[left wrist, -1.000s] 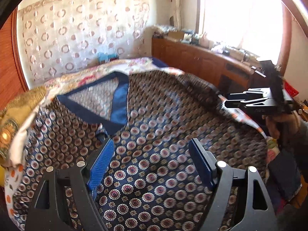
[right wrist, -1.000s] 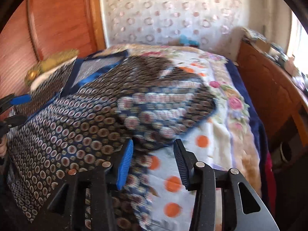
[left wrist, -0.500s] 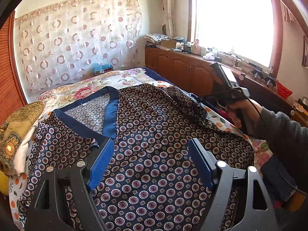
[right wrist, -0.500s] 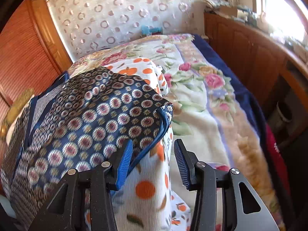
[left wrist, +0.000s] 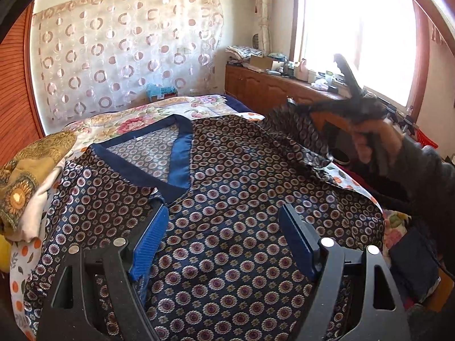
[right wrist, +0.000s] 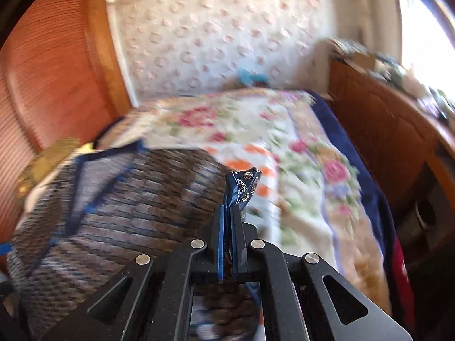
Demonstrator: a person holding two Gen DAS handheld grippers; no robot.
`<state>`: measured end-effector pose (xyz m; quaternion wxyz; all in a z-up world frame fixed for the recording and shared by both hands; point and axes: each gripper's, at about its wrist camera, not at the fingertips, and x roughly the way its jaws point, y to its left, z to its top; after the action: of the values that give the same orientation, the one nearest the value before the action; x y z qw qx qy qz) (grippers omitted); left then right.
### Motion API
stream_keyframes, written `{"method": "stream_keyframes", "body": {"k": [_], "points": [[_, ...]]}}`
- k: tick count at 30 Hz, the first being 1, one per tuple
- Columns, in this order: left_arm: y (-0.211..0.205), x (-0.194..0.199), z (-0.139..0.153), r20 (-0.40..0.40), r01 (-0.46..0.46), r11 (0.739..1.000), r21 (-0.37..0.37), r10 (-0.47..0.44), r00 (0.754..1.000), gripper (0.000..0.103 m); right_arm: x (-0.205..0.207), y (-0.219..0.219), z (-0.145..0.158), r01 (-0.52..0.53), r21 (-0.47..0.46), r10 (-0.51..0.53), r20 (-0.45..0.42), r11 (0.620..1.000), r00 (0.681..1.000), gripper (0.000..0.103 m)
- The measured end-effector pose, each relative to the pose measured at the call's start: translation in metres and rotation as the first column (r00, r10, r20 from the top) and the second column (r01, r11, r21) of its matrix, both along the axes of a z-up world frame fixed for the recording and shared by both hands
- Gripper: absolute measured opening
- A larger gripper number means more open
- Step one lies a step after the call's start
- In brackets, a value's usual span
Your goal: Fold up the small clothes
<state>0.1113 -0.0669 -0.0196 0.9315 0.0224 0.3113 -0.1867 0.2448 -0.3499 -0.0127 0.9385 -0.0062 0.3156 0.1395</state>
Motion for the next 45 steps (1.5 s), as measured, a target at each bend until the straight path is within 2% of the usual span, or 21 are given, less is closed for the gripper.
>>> {"method": "stream_keyframes", "body": {"k": [5,10,12,13,15,19,23,28,31,34,35,41,45], "points": [[0.012,0.001,0.0,0.0,-0.028,1.0,-0.01,0.028,1.0,0.08,-0.039,0.074,0.04,-0.214,-0.034,0.216,0.064,0.976,0.974,0.004],[0.023,0.002,-0.002,-0.004,-0.046,0.999,-0.015,0.046,0.999,0.08,-0.058,0.135,0.046,-0.351,-0.04,0.352,0.034,0.936,0.935,0.004],[0.027,0.002,-0.004,-0.009,-0.051,0.999,-0.014,0.051,0.999,0.08,-0.056,0.15,0.043,-0.369,-0.055,0.371,0.023,0.928,0.929,0.017],[0.03,0.002,-0.006,-0.01,-0.055,0.998,-0.012,0.055,0.998,0.08,-0.057,0.153,0.041,-0.367,-0.067,0.369,0.024,0.928,0.929,0.03],[0.033,0.003,-0.007,-0.012,-0.06,0.998,-0.013,0.059,0.998,0.08,-0.049,0.155,0.038,-0.355,-0.084,0.358,0.028,0.931,0.933,0.042],[0.042,0.003,-0.011,-0.02,-0.075,0.997,-0.018,0.075,0.997,0.08,-0.038,0.141,0.028,-0.287,-0.121,0.291,0.016,0.95,0.957,0.042],[0.053,0.003,-0.017,-0.032,-0.094,0.996,-0.014,0.093,0.995,0.08,-0.04,0.116,0.004,-0.23,-0.133,0.229,-0.019,0.964,0.973,0.042],[0.067,0.005,-0.026,-0.059,-0.122,0.992,-0.003,0.122,0.991,0.08,-0.045,0.095,-0.024,-0.166,-0.145,0.154,-0.09,0.975,0.984,0.042],[0.076,0.008,-0.034,-0.085,-0.134,0.991,-0.007,0.132,0.988,0.08,-0.043,0.093,-0.042,-0.159,-0.124,0.144,-0.122,0.979,0.982,0.043],[0.083,0.009,-0.04,-0.095,-0.147,0.989,0.002,0.146,0.985,0.082,-0.043,0.095,-0.05,-0.166,-0.09,0.154,-0.12,0.982,0.981,0.063],[0.085,0.009,-0.041,-0.095,-0.152,0.988,0.007,0.152,0.984,0.082,-0.043,0.098,-0.053,-0.164,-0.089,0.153,-0.115,0.982,0.981,0.067],[0.106,0.009,-0.044,-0.101,-0.195,0.981,0.014,0.196,0.975,0.085,-0.037,0.096,-0.072,-0.147,-0.139,0.127,-0.143,0.979,0.982,0.068],[0.122,0.009,-0.045,-0.106,-0.232,0.972,0.039,0.235,0.966,0.085,-0.037,0.092,-0.074,-0.131,-0.149,0.11,-0.143,0.98,0.984,0.074]]}}
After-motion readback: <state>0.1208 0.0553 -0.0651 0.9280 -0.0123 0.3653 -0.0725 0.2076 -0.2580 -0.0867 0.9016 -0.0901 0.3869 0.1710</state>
